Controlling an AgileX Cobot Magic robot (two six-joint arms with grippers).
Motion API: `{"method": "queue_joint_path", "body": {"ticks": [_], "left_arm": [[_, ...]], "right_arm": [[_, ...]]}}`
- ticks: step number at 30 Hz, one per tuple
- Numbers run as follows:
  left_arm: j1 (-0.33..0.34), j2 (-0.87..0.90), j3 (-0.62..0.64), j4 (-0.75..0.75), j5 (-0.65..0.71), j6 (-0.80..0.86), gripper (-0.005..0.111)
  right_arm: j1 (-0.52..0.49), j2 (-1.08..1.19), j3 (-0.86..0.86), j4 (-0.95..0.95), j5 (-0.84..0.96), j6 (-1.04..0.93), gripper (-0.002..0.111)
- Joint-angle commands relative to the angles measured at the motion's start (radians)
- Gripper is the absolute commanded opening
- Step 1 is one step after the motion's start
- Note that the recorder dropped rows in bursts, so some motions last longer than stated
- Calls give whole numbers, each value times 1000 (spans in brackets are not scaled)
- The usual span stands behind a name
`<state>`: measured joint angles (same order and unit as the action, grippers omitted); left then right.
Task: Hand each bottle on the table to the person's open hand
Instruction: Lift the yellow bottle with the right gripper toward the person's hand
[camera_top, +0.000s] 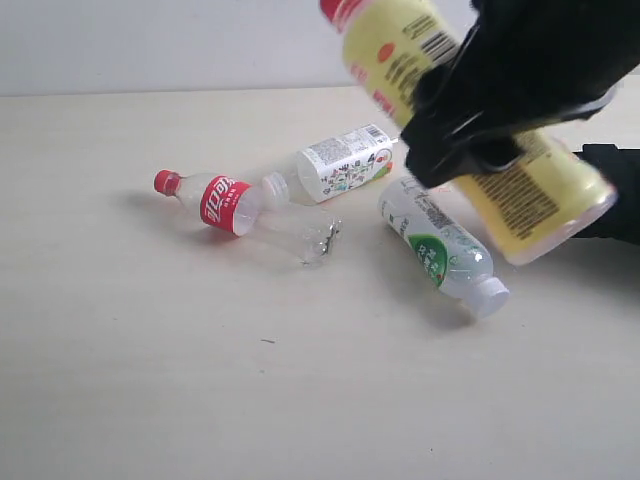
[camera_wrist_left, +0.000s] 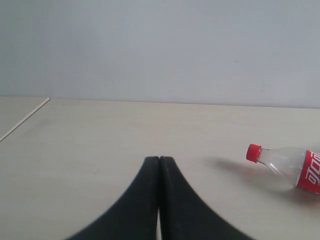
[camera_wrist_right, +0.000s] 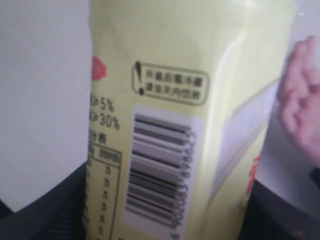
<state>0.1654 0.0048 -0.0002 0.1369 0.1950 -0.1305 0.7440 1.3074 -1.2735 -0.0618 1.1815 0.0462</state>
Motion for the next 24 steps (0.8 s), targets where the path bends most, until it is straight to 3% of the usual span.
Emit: {"method": "queue_joint_path", "body": {"ticks": [1, 13, 24], "left_arm": [[-4, -5, 0, -9, 2, -1, 0], [-4, -5, 0, -9, 2, -1, 0], [-4, -5, 0, -9, 2, -1, 0]], "right_arm": [[-53, -21, -53, -105, 40, 78, 0], [-331, 120, -60, -87, 40, 138, 0], [-415, 410, -60, -99, 27, 134, 0]]}}
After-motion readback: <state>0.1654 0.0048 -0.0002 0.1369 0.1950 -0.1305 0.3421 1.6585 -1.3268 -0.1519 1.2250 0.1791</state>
